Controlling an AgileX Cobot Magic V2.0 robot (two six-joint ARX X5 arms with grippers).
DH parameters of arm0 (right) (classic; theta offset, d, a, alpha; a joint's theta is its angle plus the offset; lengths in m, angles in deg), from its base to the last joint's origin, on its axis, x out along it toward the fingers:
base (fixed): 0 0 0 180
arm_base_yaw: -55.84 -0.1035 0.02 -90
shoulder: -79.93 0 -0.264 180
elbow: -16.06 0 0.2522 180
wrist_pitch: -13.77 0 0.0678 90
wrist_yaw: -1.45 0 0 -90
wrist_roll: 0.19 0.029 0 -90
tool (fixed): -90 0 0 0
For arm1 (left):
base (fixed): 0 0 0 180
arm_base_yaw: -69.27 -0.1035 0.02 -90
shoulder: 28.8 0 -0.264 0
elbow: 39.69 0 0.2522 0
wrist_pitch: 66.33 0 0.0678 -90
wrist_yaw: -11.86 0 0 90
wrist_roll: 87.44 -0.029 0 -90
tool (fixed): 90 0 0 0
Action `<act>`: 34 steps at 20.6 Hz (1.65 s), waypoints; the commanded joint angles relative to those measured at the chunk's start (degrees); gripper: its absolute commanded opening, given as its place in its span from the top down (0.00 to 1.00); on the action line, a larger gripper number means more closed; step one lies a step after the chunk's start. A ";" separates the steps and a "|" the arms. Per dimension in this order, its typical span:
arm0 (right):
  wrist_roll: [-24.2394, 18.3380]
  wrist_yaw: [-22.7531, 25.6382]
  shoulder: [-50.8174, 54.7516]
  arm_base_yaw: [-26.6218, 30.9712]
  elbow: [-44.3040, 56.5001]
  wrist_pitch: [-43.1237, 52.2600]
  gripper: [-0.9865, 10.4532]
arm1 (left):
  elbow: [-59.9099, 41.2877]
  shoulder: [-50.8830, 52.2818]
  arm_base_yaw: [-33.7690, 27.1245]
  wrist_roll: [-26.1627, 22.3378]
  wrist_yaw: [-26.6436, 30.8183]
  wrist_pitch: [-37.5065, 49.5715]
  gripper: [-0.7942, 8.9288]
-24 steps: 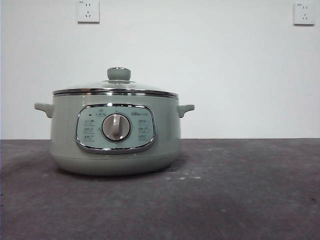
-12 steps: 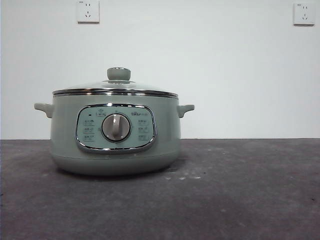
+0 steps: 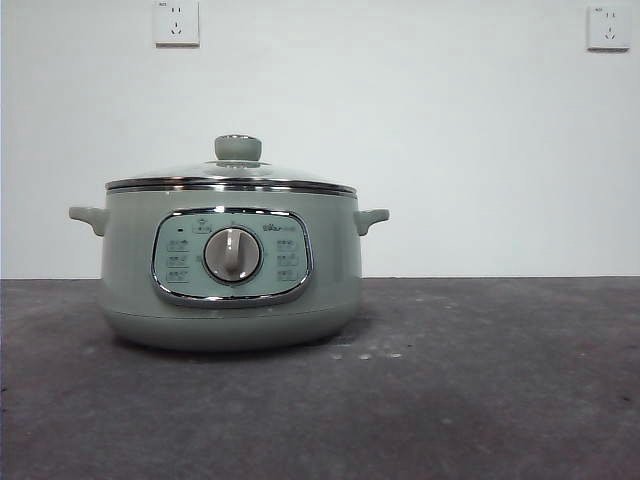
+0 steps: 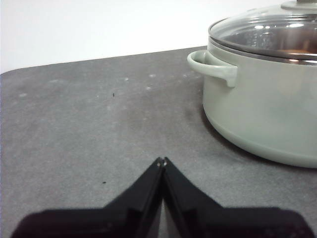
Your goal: Pick up the potato,open the lid,put the potato in the pot,close the lid
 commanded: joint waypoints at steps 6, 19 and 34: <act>0.61 0.28 0.17 -0.07 0.48 0.20 0.91 | -0.61 -1.22 -0.17 0.59 -0.13 0.42 0.92; -8.24 -2.82 15.06 27.23 18.03 38.49 0.91 | -0.61 -2.73 -0.17 0.57 -0.13 0.42 0.92; -9.92 -5.16 31.02 36.17 54.03 60.72 0.91 | -0.61 -2.73 -0.17 0.57 -0.13 0.42 0.92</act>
